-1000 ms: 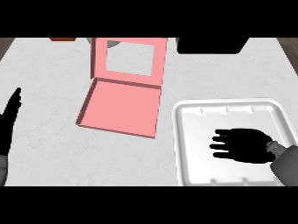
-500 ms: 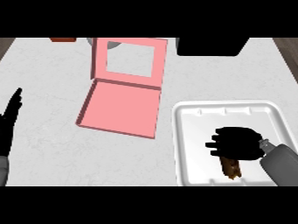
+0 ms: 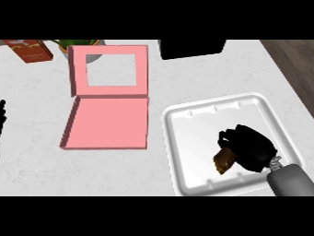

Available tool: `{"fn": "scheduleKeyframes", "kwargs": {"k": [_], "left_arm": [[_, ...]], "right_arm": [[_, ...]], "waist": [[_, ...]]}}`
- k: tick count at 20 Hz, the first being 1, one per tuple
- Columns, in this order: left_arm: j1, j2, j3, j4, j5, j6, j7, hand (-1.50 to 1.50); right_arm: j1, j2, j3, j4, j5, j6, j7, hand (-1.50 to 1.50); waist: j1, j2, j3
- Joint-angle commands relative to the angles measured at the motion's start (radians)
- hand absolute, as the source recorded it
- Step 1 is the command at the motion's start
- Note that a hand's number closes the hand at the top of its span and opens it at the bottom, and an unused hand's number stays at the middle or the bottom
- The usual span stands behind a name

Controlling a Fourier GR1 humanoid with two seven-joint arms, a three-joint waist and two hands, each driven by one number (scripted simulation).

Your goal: Pick the sweet potato from the tray and place it in the cardboard box

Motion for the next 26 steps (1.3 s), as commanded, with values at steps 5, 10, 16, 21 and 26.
{"fn": "scheduleKeyframes", "kwargs": {"k": [5, 10, 16, 21, 26], "left_arm": [[0.077, 0.013, 0.060, 0.025, 0.008, 0.037, 0.014, 0.00], [0.085, 0.022, 0.066, 0.008, 0.009, 0.033, 0.008, 0.00], [0.062, 0.015, 0.029, -0.015, 0.008, 0.001, -0.013, 0.00], [0.020, -0.011, -0.023, -0.038, -0.009, -0.007, -0.017, 0.00], [-0.004, -0.034, -0.063, -0.049, -0.015, -0.027, -0.034, 0.00]], "right_arm": [[0.172, 0.255, -0.284, -0.074, -0.102, -0.072, 0.531, 1.50], [0.199, 0.368, -0.292, -0.259, -0.055, -0.216, 0.790, 1.50], [0.165, 0.371, -0.088, -0.477, 0.059, -0.255, 1.067, 1.50], [0.103, 0.372, 0.145, -0.581, 0.112, -0.198, 1.384, 1.50], [-0.093, 0.373, 0.303, -0.591, 0.135, -0.148, 1.760, 1.50]], "waist": [[-0.122, -0.033, -0.008], [-0.070, -0.029, -0.010], [0.037, -0.005, -0.012], [0.114, 0.020, -0.009], [0.185, 0.037, -0.007]]}}
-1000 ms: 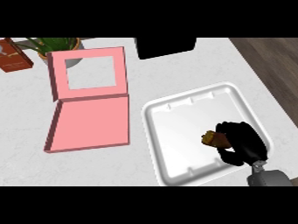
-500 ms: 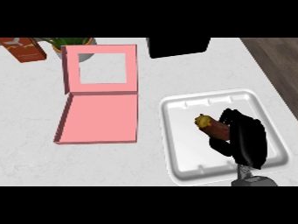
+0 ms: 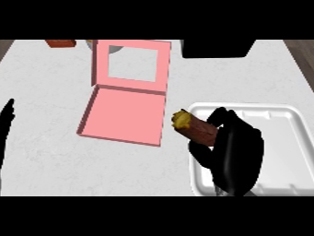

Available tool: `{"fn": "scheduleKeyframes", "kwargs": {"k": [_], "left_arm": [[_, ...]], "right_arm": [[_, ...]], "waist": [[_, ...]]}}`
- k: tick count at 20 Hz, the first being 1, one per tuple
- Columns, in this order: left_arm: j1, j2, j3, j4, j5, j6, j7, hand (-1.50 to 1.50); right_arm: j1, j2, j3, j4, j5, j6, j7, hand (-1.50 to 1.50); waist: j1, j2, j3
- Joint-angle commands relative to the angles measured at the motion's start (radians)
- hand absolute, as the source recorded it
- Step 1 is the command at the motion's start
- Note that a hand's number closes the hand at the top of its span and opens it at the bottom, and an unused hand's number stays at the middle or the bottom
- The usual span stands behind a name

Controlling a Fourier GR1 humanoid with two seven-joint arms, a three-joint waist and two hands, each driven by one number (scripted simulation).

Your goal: Pick the sweet potato from the tray and place it in the cardboard box

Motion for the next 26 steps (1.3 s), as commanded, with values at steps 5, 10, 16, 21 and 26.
{"fn": "scheduleKeyframes", "kwargs": {"k": [5, 10, 16, 21, 26], "left_arm": [[-0.092, -0.007, -0.032, 0.034, -0.008, -0.030, 0.011, 0.00], [-0.130, -0.043, -0.069, 0.025, -0.034, -0.009, 0.022, 0.00], [-0.129, -0.039, -0.067, 0.024, -0.029, -0.022, 0.016, 0.00], [-0.160, -0.036, -0.064, 0.049, -0.035, -0.021, 0.012, 0.00], [-0.155, -0.045, -0.077, 0.030, -0.044, -0.019, 0.022, 0.00]], "right_arm": [[-0.367, 0.002, 0.102, 0.074, -0.035, 0.037, 0.449, 1.50], [-0.507, 0.002, 0.001, 0.204, -0.152, -0.009, 0.486, 1.50], [-0.626, 0.002, -0.107, 0.419, -0.247, -0.115, 0.468, 1.50], [-0.696, 0.002, -0.183, 0.628, -0.298, -0.204, 0.412, 1.50], [-0.705, 0.002, -0.285, 0.741, -0.342, -0.304, 0.407, -1.50]], "waist": [[0.072, 0.028, 0.002], [0.099, 0.034, 0.004], [0.129, 0.042, 0.004], [0.121, 0.049, 0.004], [0.126, 0.048, 0.006]]}}
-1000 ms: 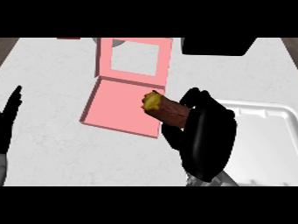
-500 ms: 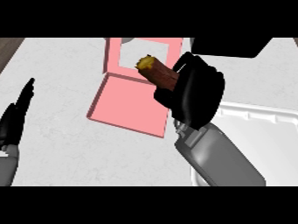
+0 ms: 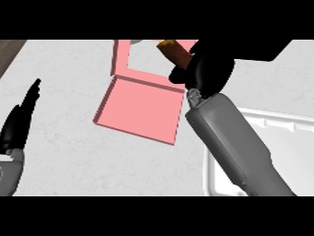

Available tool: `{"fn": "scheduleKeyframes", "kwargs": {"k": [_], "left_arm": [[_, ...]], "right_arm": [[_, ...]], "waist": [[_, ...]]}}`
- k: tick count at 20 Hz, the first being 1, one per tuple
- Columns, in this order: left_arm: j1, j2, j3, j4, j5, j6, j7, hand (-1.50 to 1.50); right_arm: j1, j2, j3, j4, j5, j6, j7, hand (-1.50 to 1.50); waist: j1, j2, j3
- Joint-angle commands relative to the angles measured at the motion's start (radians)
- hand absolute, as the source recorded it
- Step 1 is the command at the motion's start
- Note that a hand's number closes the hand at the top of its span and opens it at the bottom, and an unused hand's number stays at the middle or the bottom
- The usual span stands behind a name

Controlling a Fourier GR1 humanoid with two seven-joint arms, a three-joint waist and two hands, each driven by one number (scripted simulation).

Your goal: Pick the sweet potato from the tray and place it in the cardboard box

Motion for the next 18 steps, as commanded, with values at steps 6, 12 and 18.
{"fn": "scheduleKeyframes", "kwargs": {"k": [6, 12, 18], "left_arm": [[-0.014, -0.011, -0.011, 0.022, 0.001, -0.014, -0.014, 0.00], [-0.025, 0.004, 0.007, 0.012, 0.003, -0.014, 0.005, 0.00], [0.009, 0.010, 0.035, 0.039, 0.011, -0.004, -0.023, 0.00]], "right_arm": [[-0.072, 0.010, -0.085, 0.222, -0.139, -0.302, 0.146, -1.50], [-0.132, 0.010, -0.046, 0.330, -0.089, -0.495, 0.081, -1.50], [-0.113, 0.010, -0.068, 0.303, -0.005, -0.713, 0.057, -1.50]], "waist": [[0.031, 0.008, 0.001], [0.013, -0.003, 0.001], [-0.032, -0.018, 0.000]]}}
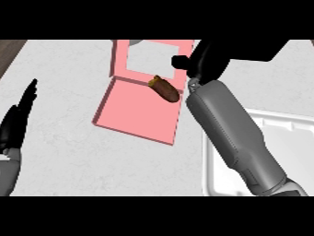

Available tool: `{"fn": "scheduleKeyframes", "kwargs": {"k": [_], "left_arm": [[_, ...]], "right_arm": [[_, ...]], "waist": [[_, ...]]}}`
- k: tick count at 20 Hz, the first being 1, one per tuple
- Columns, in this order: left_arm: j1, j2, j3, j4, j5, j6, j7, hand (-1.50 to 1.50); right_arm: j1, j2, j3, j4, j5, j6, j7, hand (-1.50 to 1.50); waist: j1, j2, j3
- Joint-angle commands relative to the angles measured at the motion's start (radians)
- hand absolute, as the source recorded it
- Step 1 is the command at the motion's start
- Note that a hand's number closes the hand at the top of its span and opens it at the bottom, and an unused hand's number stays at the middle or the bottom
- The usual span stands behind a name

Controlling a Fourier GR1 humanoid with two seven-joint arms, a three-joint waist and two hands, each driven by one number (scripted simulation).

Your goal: Pick the sweet potato from the tray and place it in the cardboard box

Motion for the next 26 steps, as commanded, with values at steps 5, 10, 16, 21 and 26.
{"fn": "scheduleKeyframes", "kwargs": {"k": [5, 10, 16, 21, 26], "left_arm": [[0.012, 0.009, 0.024, 0.011, 0.005, 0.003, 0.015, 0.00], [0.062, 0.020, 0.054, 0.010, 0.014, 0.012, 0.001, 0.00], [0.126, 0.038, 0.077, -0.007, 0.032, -0.005, -0.023, 0.00], [0.099, 0.019, 0.076, 0.009, 0.015, 0.027, -0.007, 0.00], [0.139, 0.044, 0.100, -0.045, 0.033, 0.011, 0.002, 0.00]], "right_arm": [[0.060, 0.009, 0.073, -0.084, 0.072, -0.317, 0.228, -1.50], [0.150, 0.009, 0.083, -0.249, 0.128, -0.286, 0.281, -1.50], [0.417, 0.009, 0.147, -0.511, 0.246, -0.219, 0.319, -1.50], [0.671, 0.009, 0.250, -0.796, 0.322, -0.129, 0.312, -1.50], [0.974, 0.009, 0.414, -1.012, 0.396, -0.058, 0.305, -1.50]], "waist": [[-0.048, -0.019, 0.000], [-0.083, -0.035, -0.001], [-0.122, -0.047, -0.001], [-0.156, -0.043, -0.001], [-0.145, -0.042, -0.001]]}}
